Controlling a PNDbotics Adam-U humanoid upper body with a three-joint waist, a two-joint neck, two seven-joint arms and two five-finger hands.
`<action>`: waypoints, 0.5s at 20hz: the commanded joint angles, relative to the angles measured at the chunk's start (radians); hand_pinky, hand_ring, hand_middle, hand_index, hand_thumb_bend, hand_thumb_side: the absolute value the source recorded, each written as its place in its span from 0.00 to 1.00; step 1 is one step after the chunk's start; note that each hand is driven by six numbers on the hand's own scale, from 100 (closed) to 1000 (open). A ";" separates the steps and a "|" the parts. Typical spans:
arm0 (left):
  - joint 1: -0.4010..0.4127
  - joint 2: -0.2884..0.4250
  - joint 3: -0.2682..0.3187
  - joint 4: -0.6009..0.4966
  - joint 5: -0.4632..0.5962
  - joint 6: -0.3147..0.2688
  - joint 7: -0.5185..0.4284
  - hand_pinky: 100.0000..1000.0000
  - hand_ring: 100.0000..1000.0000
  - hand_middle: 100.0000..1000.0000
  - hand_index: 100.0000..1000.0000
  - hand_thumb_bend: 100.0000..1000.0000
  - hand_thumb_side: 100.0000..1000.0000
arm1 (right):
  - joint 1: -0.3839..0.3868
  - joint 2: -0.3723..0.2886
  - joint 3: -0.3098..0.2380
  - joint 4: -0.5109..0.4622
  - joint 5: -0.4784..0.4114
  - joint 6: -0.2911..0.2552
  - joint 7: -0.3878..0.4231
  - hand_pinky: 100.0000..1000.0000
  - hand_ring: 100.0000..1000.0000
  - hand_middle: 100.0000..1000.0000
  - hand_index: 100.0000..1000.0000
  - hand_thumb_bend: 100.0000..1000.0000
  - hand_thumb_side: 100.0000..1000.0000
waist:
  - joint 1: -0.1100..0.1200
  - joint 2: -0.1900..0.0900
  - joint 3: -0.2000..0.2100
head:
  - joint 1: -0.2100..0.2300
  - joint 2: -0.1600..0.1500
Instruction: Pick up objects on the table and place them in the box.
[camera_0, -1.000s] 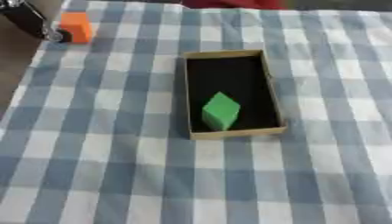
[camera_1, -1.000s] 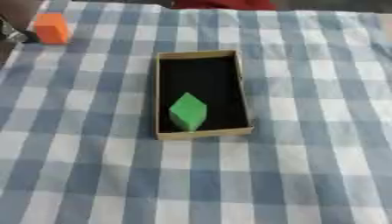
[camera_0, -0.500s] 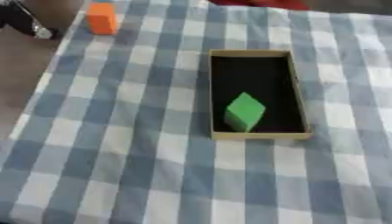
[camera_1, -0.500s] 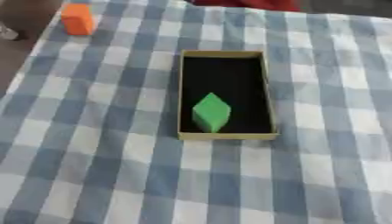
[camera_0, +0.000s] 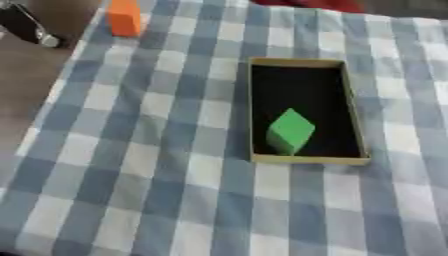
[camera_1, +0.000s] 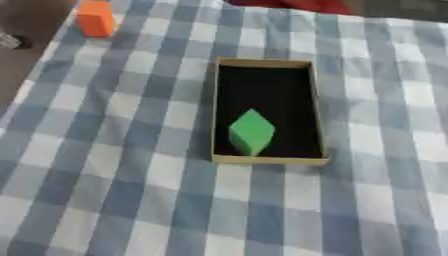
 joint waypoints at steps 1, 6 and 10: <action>-0.034 0.035 0.013 -0.003 0.010 -0.002 0.005 0.83 0.92 0.85 0.90 0.49 0.00 | -0.006 -0.037 -0.015 -0.016 0.001 0.005 -0.003 0.78 0.75 0.75 0.77 0.00 1.00 | 0.003 -0.019 0.000 | 0.001 -0.016; -0.065 0.016 0.017 0.027 0.005 -0.008 0.001 0.83 0.91 0.83 0.88 0.47 0.00 | -0.007 -0.038 -0.016 -0.016 0.001 0.005 -0.004 0.77 0.75 0.75 0.77 0.00 1.00 | 0.004 -0.019 -0.006 | 0.004 -0.024; -0.092 -0.005 0.027 0.073 -0.025 -0.011 -0.010 0.83 0.91 0.82 0.87 0.48 0.00 | -0.013 -0.036 -0.014 -0.016 0.002 0.002 -0.003 0.78 0.75 0.75 0.77 0.00 1.00 | 0.005 -0.019 -0.016 | 0.013 -0.026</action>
